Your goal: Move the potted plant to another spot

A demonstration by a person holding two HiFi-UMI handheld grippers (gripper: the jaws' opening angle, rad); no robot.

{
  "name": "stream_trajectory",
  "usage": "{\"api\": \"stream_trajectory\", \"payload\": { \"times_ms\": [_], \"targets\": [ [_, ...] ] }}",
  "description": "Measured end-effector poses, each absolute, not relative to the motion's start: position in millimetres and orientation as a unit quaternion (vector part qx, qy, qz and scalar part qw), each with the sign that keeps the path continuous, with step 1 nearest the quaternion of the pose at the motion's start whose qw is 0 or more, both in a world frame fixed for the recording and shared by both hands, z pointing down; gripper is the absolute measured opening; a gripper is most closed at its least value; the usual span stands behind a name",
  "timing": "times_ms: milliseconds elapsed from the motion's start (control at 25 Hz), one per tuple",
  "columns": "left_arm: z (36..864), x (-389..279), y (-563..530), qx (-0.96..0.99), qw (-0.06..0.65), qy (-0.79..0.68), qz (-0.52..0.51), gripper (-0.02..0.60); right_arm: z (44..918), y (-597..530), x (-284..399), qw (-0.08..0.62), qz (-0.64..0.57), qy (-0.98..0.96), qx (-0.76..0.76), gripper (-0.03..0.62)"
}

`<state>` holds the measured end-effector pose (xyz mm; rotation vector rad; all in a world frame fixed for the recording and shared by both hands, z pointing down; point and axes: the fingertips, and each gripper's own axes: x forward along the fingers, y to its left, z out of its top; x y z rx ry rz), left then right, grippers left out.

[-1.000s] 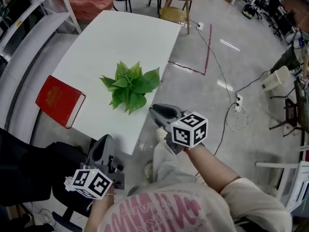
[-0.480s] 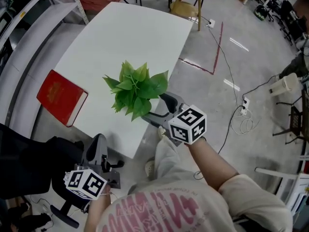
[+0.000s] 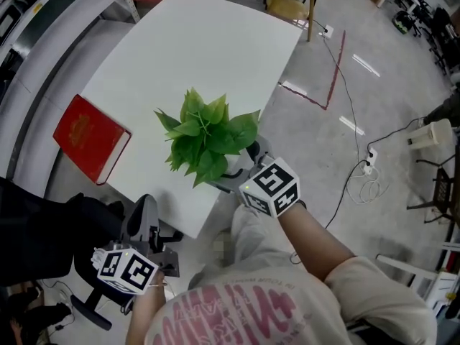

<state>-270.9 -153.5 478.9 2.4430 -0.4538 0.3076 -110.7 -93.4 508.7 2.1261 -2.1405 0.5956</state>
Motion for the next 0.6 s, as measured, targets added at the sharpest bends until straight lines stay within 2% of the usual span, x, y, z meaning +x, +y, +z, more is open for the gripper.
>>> {"api": "stream_trajectory", "payload": {
  "times_ms": [600],
  "targets": [
    [483, -266, -154, 0.921, 0.312, -0.195, 0.124, 0.003, 505, -112, -109, 0.041, 0.16, -0.723, 0.671, 0.537]
  ]
}}
